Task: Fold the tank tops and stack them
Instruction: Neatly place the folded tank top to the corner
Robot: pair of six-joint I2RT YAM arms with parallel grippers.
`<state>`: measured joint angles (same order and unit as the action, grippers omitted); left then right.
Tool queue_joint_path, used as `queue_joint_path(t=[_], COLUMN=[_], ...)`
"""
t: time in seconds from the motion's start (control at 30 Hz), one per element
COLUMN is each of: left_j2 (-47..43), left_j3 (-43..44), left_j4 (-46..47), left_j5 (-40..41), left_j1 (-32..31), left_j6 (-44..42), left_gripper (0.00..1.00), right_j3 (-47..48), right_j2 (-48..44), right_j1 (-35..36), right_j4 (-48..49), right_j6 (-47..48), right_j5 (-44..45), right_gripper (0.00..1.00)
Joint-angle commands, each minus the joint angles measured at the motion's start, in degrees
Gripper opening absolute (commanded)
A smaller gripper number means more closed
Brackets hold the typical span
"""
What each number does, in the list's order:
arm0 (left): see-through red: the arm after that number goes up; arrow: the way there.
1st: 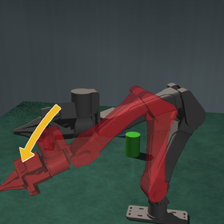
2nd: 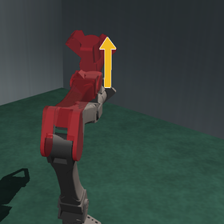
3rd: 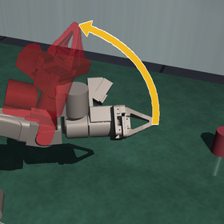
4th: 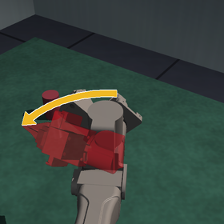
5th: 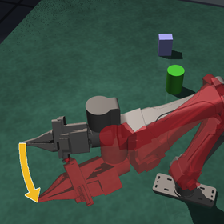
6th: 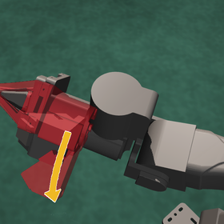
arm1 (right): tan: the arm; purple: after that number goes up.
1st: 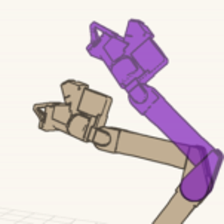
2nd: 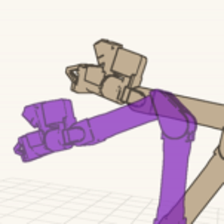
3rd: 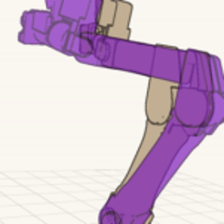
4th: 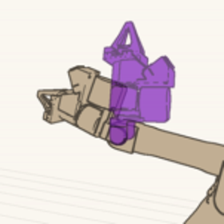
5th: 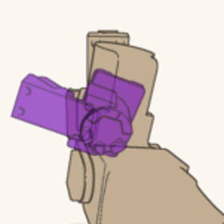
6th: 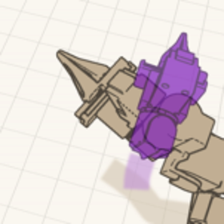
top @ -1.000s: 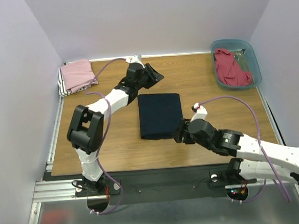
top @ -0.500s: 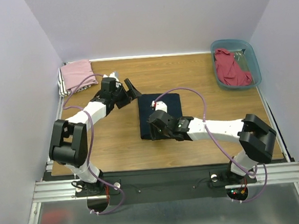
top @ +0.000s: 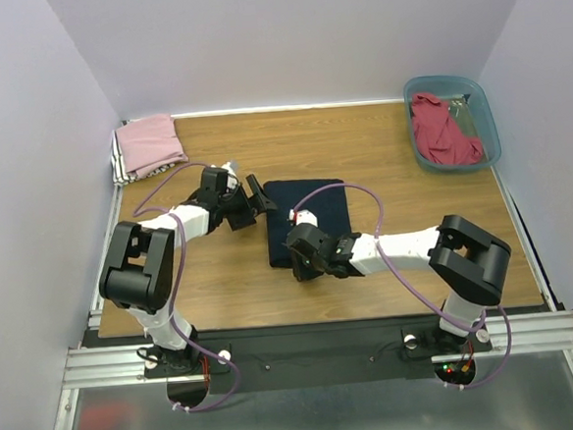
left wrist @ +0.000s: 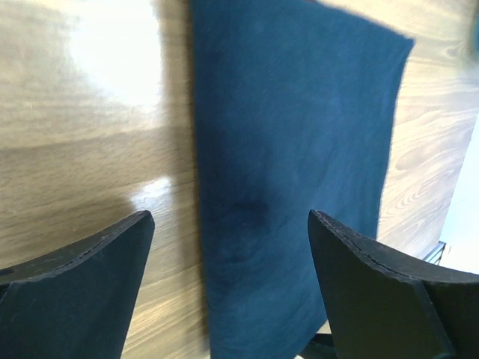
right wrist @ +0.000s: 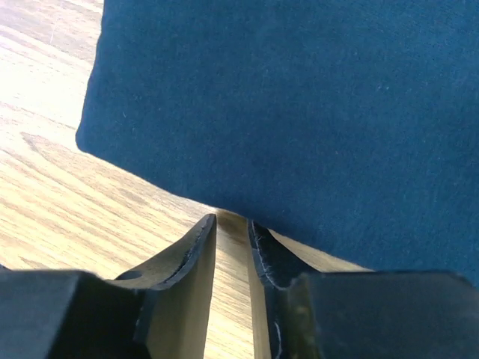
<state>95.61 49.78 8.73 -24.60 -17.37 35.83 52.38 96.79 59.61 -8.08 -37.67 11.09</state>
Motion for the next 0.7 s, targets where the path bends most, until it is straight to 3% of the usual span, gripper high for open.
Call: queue_joint_path(t=[0.0, 0.3, 0.37, 0.4, 0.5, 0.53, 0.6, 0.63, 0.67], left_j2=[1.5, 5.02, 5.55, 5.64, 5.55, 5.55, 6.25, 6.77, 7.13], left_j3=[-1.79, -1.35, -0.56, -0.21, 1.46, 3.11, 5.4, 8.11, 9.53], left_j4=[1.99, 1.47, -0.72, -1.43, -4.67, -5.47, -8.62, -10.47, -11.79], left_j5=[-0.63, 4.28, 6.48, 7.45, 11.93, 13.25, 17.45, 20.87, 22.65], left_j1=[-1.97, -5.31, -5.57, -5.66, -6.01, -6.54, -6.8, -6.98, -6.98], left_j6=[-0.59, 1.52, 1.43, 1.34, 0.82, 0.21, -0.5, -1.55, -2.25], left_gripper=[0.94, 0.81, 0.69, 0.57, 0.42, 0.27, 0.13, 0.0, 0.0], right_j3=[-0.35, -2.02, -2.28, -2.37, -1.85, -0.8, 0.78, 2.27, 3.24], right_j2=[-0.55, -3.89, -5.9, -6.87, -10.99, -11.97, -15.12, -16.36, -17.42], right_j1=[-0.38, -0.38, -0.46, -0.46, -0.38, -0.38, -0.38, -0.38, -0.38], right_j4=[4.91, 5.62, 5.62, 5.62, 5.35, 4.39, 3.16, 1.94, 1.31], right_j6=[-0.74, -1.26, -1.27, -1.27, -0.74, -0.56, 0.05, 0.31, 0.66], right_j5=[-1.16, -2.74, -3.09, -3.44, -4.94, -5.29, -5.47, -5.21, -4.94], right_gripper=[0.26, 0.24, 0.24, 0.24, 0.24, 0.3, 0.38, 0.45, 0.49])
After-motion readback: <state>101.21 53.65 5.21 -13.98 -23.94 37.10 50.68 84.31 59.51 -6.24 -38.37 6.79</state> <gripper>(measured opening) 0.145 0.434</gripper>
